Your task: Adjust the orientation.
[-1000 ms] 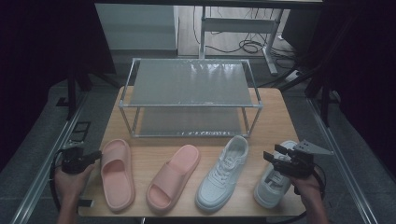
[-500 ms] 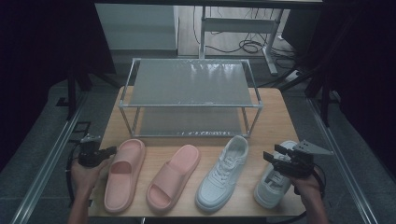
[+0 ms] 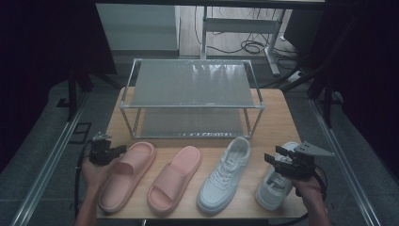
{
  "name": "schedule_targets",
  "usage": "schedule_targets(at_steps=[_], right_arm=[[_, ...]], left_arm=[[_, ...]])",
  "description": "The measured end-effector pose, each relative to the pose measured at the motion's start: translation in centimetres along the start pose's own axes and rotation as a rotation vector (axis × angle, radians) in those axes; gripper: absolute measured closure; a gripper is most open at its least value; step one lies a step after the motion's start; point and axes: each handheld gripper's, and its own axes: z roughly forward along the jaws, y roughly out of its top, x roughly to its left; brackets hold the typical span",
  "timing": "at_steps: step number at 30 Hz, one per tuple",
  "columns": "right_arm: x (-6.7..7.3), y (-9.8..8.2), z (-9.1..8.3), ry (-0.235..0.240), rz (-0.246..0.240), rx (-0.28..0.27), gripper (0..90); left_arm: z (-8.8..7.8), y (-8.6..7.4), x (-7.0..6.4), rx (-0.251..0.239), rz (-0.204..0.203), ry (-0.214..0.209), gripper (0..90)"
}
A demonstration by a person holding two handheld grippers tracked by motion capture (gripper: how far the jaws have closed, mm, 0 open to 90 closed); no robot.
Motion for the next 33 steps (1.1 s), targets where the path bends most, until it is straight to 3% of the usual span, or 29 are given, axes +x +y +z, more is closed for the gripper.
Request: schedule_targets(at_steps=[5,15,18,19,22,28,33], right_arm=[[-0.1,0.0,-0.1,-0.003,0.002,0.001,38.3],[-0.1,0.0,-0.2,-0.006,0.002,-0.002,38.3],[0.0,0.0,-0.2,-0.004,0.003,-0.003,38.3],[0.0,0.0,-0.2,-0.004,0.003,-0.003,38.3],[-0.1,0.0,-0.2,-0.006,0.004,0.000,38.3],[0.2,0.0,0.1,0.000,-0.001,0.006,38.3],[0.2,0.0,0.2,0.003,-0.004,0.013,38.3]], left_arm=[[-0.3,0.0,0.0,-0.006,0.006,-0.001,90.0],[-5.0,-0.7,0.0,-0.105,0.026,0.020,89.7],[-7.4,-1.9,-0.3,-0.135,0.051,0.052,89.3],[-7.4,-1.9,-0.3,-0.135,0.051,0.052,89.4],[-9.5,-3.7,-0.9,-0.161,0.060,0.061,89.4],[-10.5,-6.0,-2.1,-0.159,0.062,0.025,88.7],[-10.4,-6.7,-2.8,-0.155,0.062,0.017,88.3]])
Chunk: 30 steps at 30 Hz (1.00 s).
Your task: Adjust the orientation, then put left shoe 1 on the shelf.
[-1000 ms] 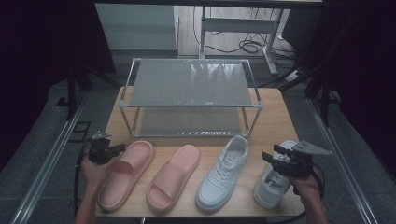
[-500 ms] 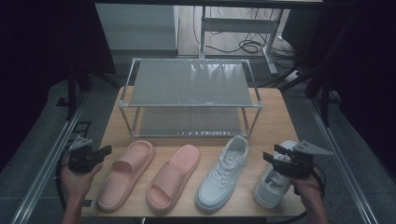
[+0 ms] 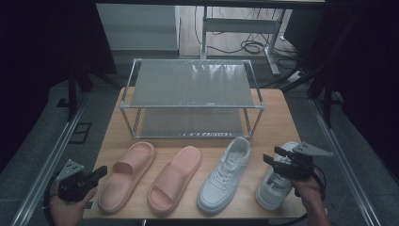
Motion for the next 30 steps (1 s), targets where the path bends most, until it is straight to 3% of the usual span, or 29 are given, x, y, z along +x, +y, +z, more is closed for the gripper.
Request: schedule_targets(at_steps=[4,9,14,18,22,30], right_arm=[[-0.1,0.0,-0.1,-0.003,0.005,-0.003,38.3],[-0.1,0.0,-0.2,0.001,0.005,-0.003,38.2],[0.0,0.1,-0.2,0.002,0.001,0.001,38.1],[0.0,0.1,-0.2,0.004,-0.001,-0.002,38.1],[0.0,0.0,-0.2,0.002,0.001,0.006,38.0],[0.4,0.2,-0.4,0.006,-0.012,0.000,38.0]], left_arm=[[0.1,-0.2,-0.8,-0.002,0.003,-0.035,88.0],[0.6,0.0,-2.4,0.017,0.038,-0.069,86.8],[1.1,-0.2,-3.3,0.035,0.049,-0.085,71.5],[1.5,-0.2,-3.9,0.044,0.057,-0.093,64.8],[2.7,-0.3,-4.9,0.078,0.069,-0.117,61.9],[4.5,-0.6,-6.3,0.129,0.093,-0.118,58.9]])
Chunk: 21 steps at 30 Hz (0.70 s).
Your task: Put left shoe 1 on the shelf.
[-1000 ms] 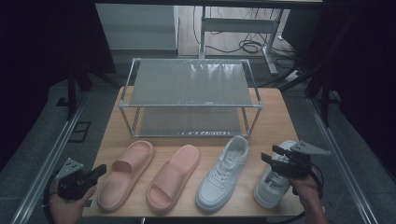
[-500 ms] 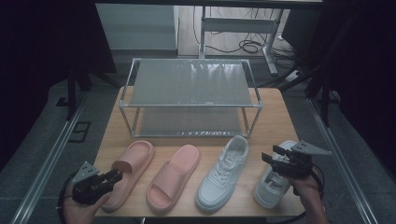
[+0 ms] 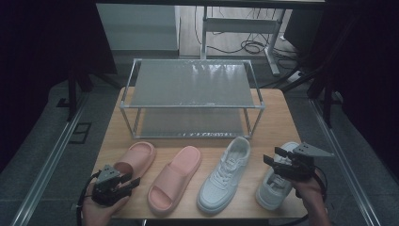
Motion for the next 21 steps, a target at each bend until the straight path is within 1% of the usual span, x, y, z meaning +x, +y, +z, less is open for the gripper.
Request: schedule_targets(at_steps=[3,10,13,16,17,18,20,21], right_arm=[[-0.1,0.0,-0.1,-0.002,0.004,-0.001,38.0],[-0.2,0.1,-0.3,-0.001,0.005,-0.008,37.9],[-0.2,0.0,-0.3,-0.001,0.005,-0.007,37.9],[-0.2,0.0,-0.3,-0.002,0.005,-0.007,37.9],[-0.2,0.0,-0.3,-0.001,0.005,-0.008,37.9],[-0.2,0.0,-0.3,-0.001,0.005,-0.008,37.9],[-0.2,0.1,-0.4,-0.002,0.005,-0.010,37.9],[-0.2,0.1,-0.4,-0.002,0.005,-0.009,37.9]], left_arm=[[0.6,0.1,-0.2,0.018,0.007,0.014,58.4],[1.3,0.7,-0.3,0.021,-0.002,0.018,58.4],[1.5,0.8,-0.5,0.026,0.004,0.024,58.0],[1.3,0.7,-0.6,0.025,0.007,0.025,58.0],[1.0,0.5,-0.6,0.020,0.010,0.037,58.0],[1.0,0.5,-0.6,0.020,0.010,0.037,58.0],[0.5,0.2,-0.3,0.009,-0.001,0.063,58.0],[0.5,0.2,-0.3,0.009,-0.001,0.063,57.8]])
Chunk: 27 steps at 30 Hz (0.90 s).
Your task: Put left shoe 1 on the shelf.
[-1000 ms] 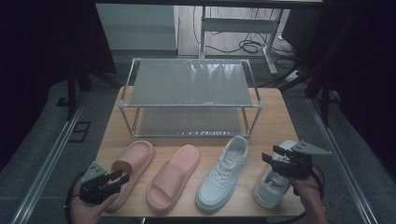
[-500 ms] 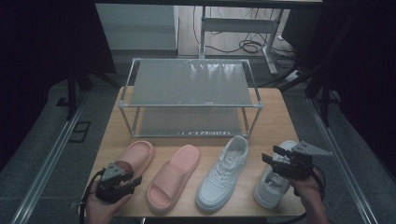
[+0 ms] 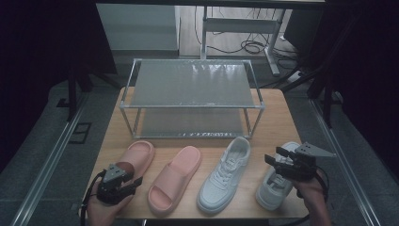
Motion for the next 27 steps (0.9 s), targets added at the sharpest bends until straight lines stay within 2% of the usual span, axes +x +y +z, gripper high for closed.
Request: schedule_targets(at_steps=[3,5,8,12,21,23,27], right_arm=[[0.1,0.0,0.1,0.001,-0.001,0.002,37.9],[0.1,0.0,0.2,0.002,-0.003,0.004,37.9],[0.1,-0.1,0.4,0.004,-0.003,0.011,37.9],[0.2,-0.1,0.4,0.007,-0.005,0.013,38.0],[0.2,-0.1,0.5,0.004,-0.003,0.013,37.9],[0.2,-0.2,0.6,0.007,-0.007,0.019,37.9],[0.3,-0.2,0.7,0.008,-0.009,0.018,37.9]], left_arm=[[0.3,0.2,0.7,0.011,-0.015,0.026,56.1],[0.8,0.4,0.9,0.020,-0.015,0.025,55.5],[2.5,1.2,1.0,0.042,-0.005,0.016,56.4],[3.5,1.6,1.1,0.051,0.005,0.015,61.7],[3.8,1.6,1.0,0.052,0.030,0.063,78.5],[3.8,1.6,1.2,0.050,0.023,0.067,82.8],[3.6,1.6,1.3,0.046,0.017,0.071,84.7]])
